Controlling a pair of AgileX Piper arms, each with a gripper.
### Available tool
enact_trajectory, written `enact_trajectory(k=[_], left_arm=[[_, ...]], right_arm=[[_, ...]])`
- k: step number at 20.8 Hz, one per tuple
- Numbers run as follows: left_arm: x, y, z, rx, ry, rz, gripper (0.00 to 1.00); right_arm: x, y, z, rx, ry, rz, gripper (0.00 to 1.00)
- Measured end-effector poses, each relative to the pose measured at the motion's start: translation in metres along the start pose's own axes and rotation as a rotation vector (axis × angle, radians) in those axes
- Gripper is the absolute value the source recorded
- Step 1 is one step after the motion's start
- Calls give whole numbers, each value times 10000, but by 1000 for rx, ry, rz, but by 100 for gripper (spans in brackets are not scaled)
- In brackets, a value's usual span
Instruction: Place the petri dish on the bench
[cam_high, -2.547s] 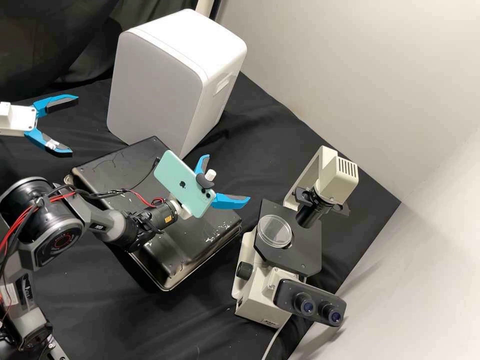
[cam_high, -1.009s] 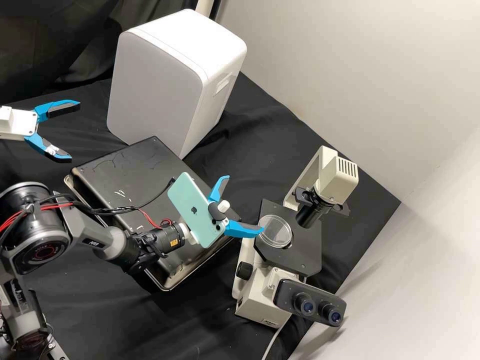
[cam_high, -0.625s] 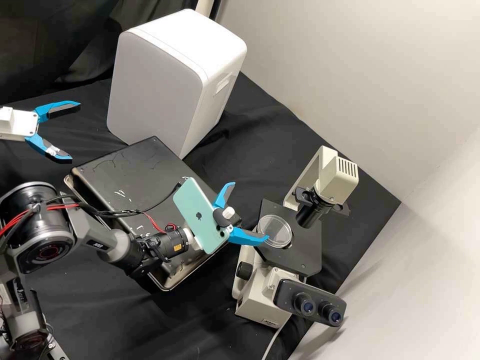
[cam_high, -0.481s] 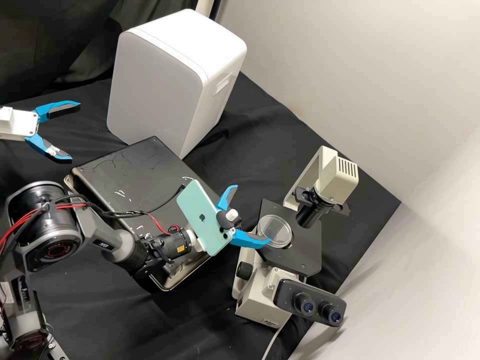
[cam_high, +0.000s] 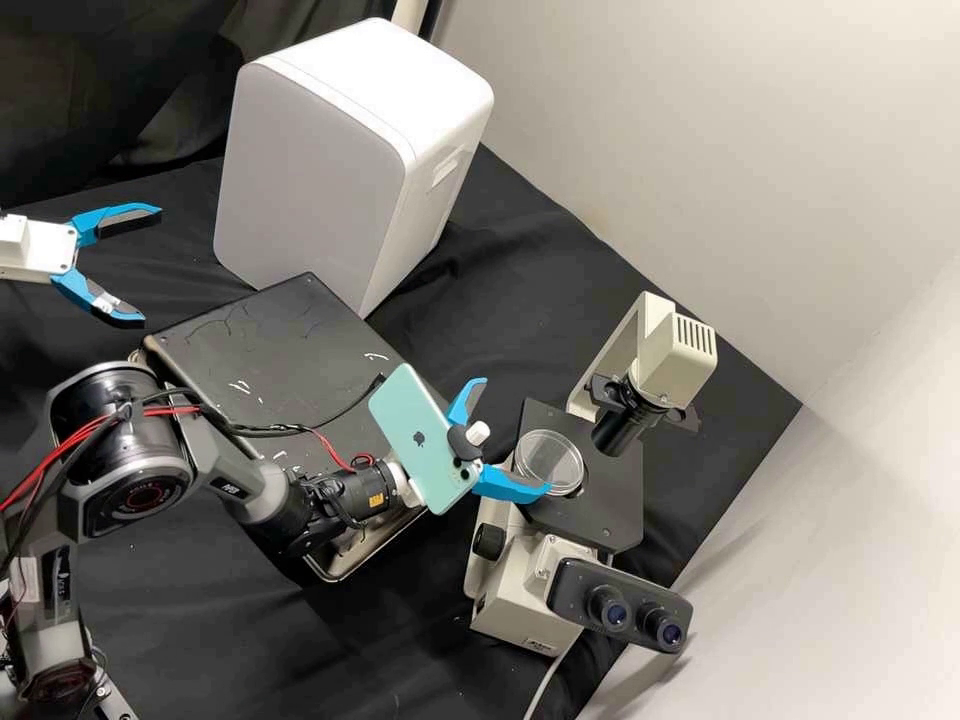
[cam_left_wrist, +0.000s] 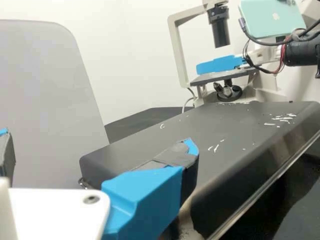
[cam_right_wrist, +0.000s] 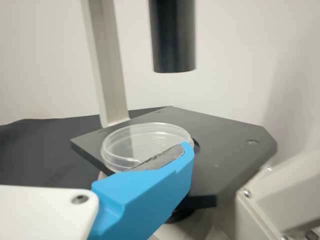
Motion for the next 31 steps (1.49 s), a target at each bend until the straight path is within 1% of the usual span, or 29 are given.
enact_trajectory(k=[1,4,5,9,10,11,13,15,16,19,21,28,31], left_arm=[[1,-4,0,-1,0,-2,100],[3,-10,-1,-2,0,-5,100],[3,-10,-1,-2,0,-5,100],[3,-10,-1,-2,0,-5,100],[3,-10,-1,-2,0,-5,100],[3,-10,-1,-2,0,-5,100],[3,-10,-1,-2,0,-5,100],[4,-10,2,-2,-2,-5,100],[4,-10,2,-2,-2,-5,100],[5,-12,2,-2,-2,-7,100],[6,-17,2,-3,-2,-9,100],[14,-34,17,-6,-12,-19,100],[14,-34,19,-6,-13,-19,100]], right_arm=[[1,4,18,0,-6,1,100],[45,23,42,-3,-10,9,100],[57,21,59,-9,-14,9,100],[122,22,80,-26,-16,13,100],[140,24,86,-28,-18,16,100],[169,25,94,-36,-20,21,100],[219,23,117,-38,-27,28,100],[270,17,129,-43,-26,29,100],[291,18,140,-54,-30,33,100],[336,13,172,-68,-43,41,100],[367,2,201,-65,-53,43,100],[446,-11,238,-61,-61,48,100],[474,-6,256,-81,-66,54,100]])
